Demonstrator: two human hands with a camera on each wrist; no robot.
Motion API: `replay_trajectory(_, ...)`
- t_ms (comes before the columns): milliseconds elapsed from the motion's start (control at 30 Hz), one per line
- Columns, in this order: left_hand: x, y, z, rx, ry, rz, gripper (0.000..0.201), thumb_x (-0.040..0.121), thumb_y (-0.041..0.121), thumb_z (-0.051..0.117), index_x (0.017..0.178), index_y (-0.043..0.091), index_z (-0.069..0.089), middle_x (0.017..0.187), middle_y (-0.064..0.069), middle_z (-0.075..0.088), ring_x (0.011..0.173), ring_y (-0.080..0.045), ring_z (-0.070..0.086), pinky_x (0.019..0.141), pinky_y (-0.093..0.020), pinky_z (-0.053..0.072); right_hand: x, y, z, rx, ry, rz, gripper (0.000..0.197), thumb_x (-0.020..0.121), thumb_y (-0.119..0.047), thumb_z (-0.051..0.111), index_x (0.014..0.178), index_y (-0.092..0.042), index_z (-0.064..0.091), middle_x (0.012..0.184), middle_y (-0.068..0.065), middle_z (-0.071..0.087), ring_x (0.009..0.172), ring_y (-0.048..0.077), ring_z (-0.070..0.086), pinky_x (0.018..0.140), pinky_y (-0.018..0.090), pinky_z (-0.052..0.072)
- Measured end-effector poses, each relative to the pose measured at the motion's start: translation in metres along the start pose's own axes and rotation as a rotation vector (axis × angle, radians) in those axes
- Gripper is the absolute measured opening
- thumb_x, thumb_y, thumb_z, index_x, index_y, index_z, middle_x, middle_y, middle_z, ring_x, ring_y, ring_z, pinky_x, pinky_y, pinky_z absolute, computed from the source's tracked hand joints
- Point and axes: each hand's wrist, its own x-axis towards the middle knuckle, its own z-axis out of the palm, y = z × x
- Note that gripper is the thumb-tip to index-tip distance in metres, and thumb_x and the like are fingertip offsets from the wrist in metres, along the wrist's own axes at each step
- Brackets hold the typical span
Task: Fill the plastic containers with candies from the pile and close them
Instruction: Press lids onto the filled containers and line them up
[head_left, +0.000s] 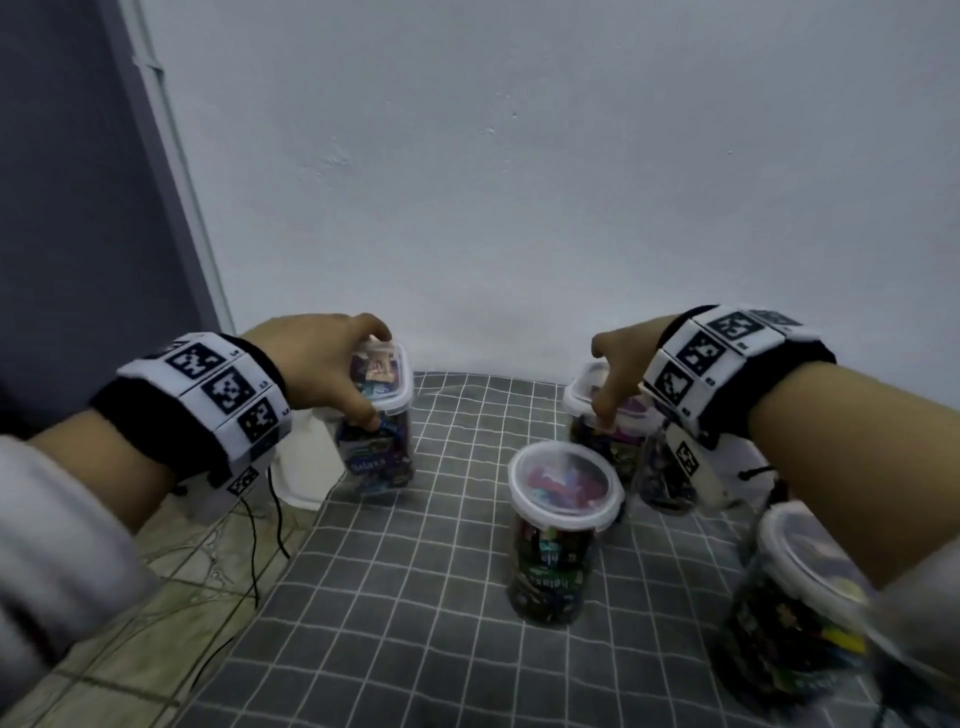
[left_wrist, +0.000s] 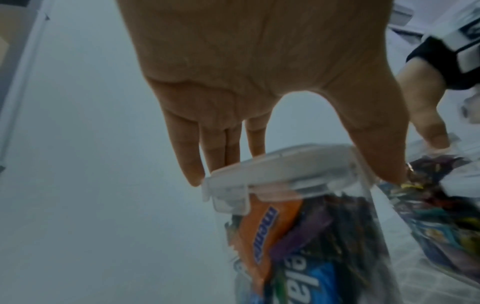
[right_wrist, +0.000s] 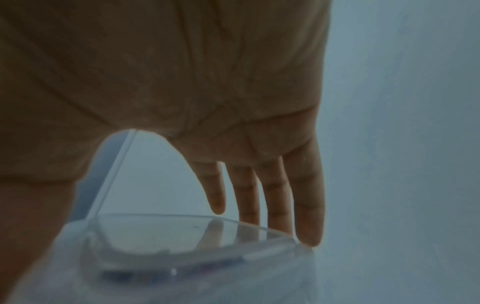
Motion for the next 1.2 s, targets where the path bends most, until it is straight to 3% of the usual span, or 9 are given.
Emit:
replay_trajectory(67, 0.02, -0.002, 0.003, -0.008, -0.001, -0.017, 0.089, 0.059, 0.052, 0.079, 0.133, 0.03, 0.035, 0.122, 0.006, 0.056, 0.103, -0.017, 0.055, 0.081, -0.031, 0.046, 0.013, -0.001, -0.006, 0.025, 0.046, -0.047, 0.083, 0.055, -0.045, 0.079, 0.126, -0.012, 0.051, 0.116, 0.012, 0.062, 0.106, 0.029, 0.06, 0.087, 0.039, 0.05)
replay_trajectory(200, 0.062, -0.002, 0.012, 0.018, -0.01, -0.026, 0.089, 0.061, 0.049, 0.079, 0.135, 0.028, 0.033, 0.124, 0.003, 0.055, 0.106, -0.02, 0.055, 0.082, -0.03, 0.046, 0.042, -0.013, -0.012, 0.065, 0.084, -0.134, 0.082, 0.062, -0.036, 0.079, 0.132, -0.018, 0.039, 0.107, 0.005, 0.057, 0.093, 0.023, 0.053, 0.078, 0.032, 0.047)
replay_trajectory(433, 0.126, -0.002, 0.034, 0.021, -0.107, 0.003, 0.086, 0.065, 0.04, 0.08, 0.136, 0.027, 0.032, 0.122, -0.002, 0.055, 0.104, -0.021, 0.053, 0.078, -0.027, 0.041, 0.103, -0.039, -0.015, 0.15, 0.026, -0.266, 0.084, 0.068, -0.029, 0.079, 0.137, -0.021, 0.031, 0.105, 0.003, 0.048, 0.092, 0.024, 0.048, 0.077, 0.034, 0.045)
replay_trajectory(567, 0.151, -0.006, 0.041, -0.023, -0.157, -0.012, 0.083, 0.067, 0.033, 0.081, 0.135, 0.027, 0.034, 0.114, -0.004, 0.056, 0.091, -0.02, 0.049, 0.074, -0.026, 0.04, 0.133, -0.054, -0.017, 0.197, 0.031, -0.307, 0.084, 0.068, -0.028, 0.079, 0.136, -0.021, 0.031, 0.107, 0.004, 0.051, 0.091, 0.024, 0.049, 0.077, 0.033, 0.046)
replay_trajectory(667, 0.165, -0.009, 0.042, -0.017, -0.179, -0.02, 0.079, 0.072, 0.029, 0.077, 0.137, 0.028, 0.034, 0.125, -0.007, 0.053, 0.095, -0.021, 0.048, 0.077, -0.026, 0.04, 0.149, -0.065, -0.019, 0.239, 0.044, -0.323, 0.083, 0.068, -0.027, 0.079, 0.136, -0.021, 0.032, 0.102, 0.0, 0.046, 0.09, 0.024, 0.049, 0.075, 0.033, 0.045)
replay_trajectory(767, 0.173, -0.013, 0.045, -0.029, -0.213, -0.035, 0.078, 0.076, 0.023, 0.074, 0.141, 0.028, 0.03, 0.13, -0.008, 0.05, 0.1, -0.022, 0.048, 0.078, -0.026, 0.039, 0.162, -0.076, -0.015, 0.268, 0.022, -0.332, 0.082, 0.069, -0.026, 0.078, 0.137, -0.021, 0.032, 0.107, 0.003, 0.048, 0.092, 0.024, 0.05, 0.076, 0.033, 0.045)
replay_trajectory(900, 0.178, -0.016, 0.053, -0.094, -0.213, -0.032, 0.08, 0.075, 0.019, 0.072, 0.142, 0.032, 0.029, 0.128, -0.009, 0.051, 0.094, -0.02, 0.045, 0.079, -0.027, 0.041, 0.172, -0.086, -0.007, 0.283, -0.007, -0.343, 0.084, 0.07, -0.027, 0.078, 0.139, -0.018, 0.031, 0.129, 0.009, 0.048, 0.104, 0.026, 0.052, 0.091, 0.039, 0.048)
replay_trajectory(1033, 0.179, -0.023, 0.06, -0.144, -0.187, -0.028, 0.08, 0.075, 0.017, 0.072, 0.141, 0.032, 0.03, 0.127, -0.01, 0.052, 0.094, -0.021, 0.046, 0.081, -0.029, 0.042, 0.176, -0.092, -0.009, 0.268, -0.021, -0.349, 0.082, 0.071, -0.029, 0.077, 0.14, -0.019, 0.032, 0.13, 0.008, 0.048, 0.101, 0.024, 0.05, 0.091, 0.038, 0.047)
replay_trajectory(1200, 0.176, -0.025, 0.066, -0.203, -0.144, -0.033, 0.079, 0.076, 0.013, 0.07, 0.142, 0.031, 0.029, 0.121, -0.006, 0.053, 0.092, -0.02, 0.047, 0.076, -0.024, 0.038, 0.176, -0.092, -0.007, 0.264, -0.005, -0.353, 0.08, 0.075, -0.029, 0.074, 0.142, -0.019, 0.032, 0.137, 0.008, 0.046, 0.117, 0.026, 0.05, 0.095, 0.036, 0.045)
